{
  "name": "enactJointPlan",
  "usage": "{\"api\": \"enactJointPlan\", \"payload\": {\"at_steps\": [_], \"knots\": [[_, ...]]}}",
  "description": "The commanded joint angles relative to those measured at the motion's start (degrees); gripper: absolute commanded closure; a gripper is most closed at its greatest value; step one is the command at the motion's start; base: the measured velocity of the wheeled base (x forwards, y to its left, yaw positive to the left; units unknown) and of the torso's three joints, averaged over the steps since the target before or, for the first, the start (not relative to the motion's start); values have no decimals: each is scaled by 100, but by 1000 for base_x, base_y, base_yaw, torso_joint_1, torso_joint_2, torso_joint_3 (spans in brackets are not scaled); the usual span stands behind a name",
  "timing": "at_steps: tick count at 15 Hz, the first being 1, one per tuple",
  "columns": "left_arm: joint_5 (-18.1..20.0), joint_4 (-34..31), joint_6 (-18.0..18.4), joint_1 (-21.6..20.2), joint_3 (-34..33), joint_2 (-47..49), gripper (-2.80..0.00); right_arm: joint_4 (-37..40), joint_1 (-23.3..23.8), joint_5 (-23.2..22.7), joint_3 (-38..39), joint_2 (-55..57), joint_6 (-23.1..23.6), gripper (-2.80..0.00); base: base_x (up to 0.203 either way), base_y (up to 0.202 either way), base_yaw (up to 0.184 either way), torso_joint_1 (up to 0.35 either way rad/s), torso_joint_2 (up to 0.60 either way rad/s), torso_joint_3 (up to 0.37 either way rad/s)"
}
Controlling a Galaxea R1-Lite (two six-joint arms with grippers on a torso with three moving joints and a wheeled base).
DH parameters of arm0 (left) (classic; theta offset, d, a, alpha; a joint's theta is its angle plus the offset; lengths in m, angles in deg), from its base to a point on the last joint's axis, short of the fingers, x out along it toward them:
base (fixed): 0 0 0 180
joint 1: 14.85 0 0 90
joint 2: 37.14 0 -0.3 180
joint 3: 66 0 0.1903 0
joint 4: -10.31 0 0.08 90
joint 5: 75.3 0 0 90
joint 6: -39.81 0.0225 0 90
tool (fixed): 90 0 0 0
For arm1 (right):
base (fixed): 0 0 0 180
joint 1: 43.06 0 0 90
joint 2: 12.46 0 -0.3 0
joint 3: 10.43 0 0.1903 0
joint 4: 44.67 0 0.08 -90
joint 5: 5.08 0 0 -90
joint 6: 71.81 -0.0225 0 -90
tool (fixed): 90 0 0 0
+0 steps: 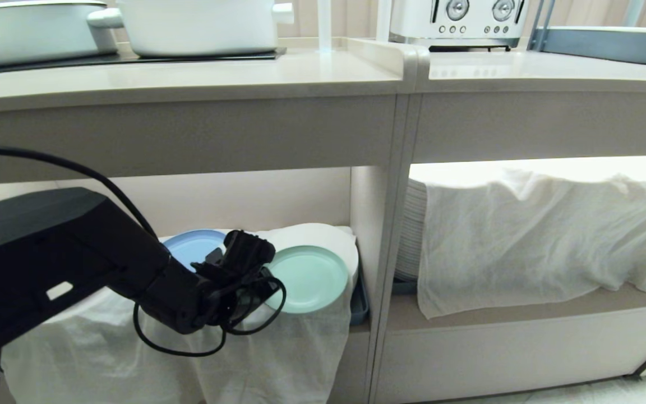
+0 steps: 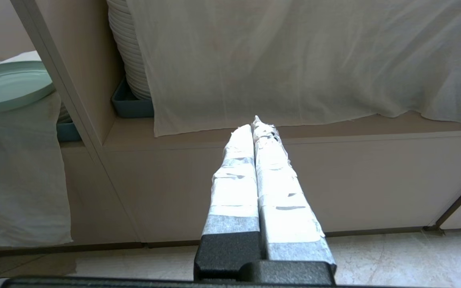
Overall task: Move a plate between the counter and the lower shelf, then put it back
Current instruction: Pick up the plate in the cupboard, then put the plate
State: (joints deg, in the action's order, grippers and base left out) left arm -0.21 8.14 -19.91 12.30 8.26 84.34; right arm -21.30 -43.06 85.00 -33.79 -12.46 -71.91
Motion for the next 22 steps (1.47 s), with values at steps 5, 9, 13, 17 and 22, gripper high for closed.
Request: {"api": "enactJointPlan", "payload": {"at_steps": [5,9,13,17,22], "knots": [[-12,13,-299,0,-356,-477,0,0,0,0,0,0,1,0,0,0,0,0,0,0],[-11,19,-545,-8,-639,-678,0,0,0,-3,0,0,1,0,0,0,0,0,0,0],[-3,34,-636,-8,-950,-918,0,0,0,0,0,0,1,0,0,0,0,0,0,0],[-3,22,-708,-8,-1272,-1295,0,0,0,0,0,0,1,0,0,0,0,0,0,0],[-3,17,-723,1,-1894,-1935,0,0,0,0,0,0,1,0,0,0,0,0,0,0]]}}
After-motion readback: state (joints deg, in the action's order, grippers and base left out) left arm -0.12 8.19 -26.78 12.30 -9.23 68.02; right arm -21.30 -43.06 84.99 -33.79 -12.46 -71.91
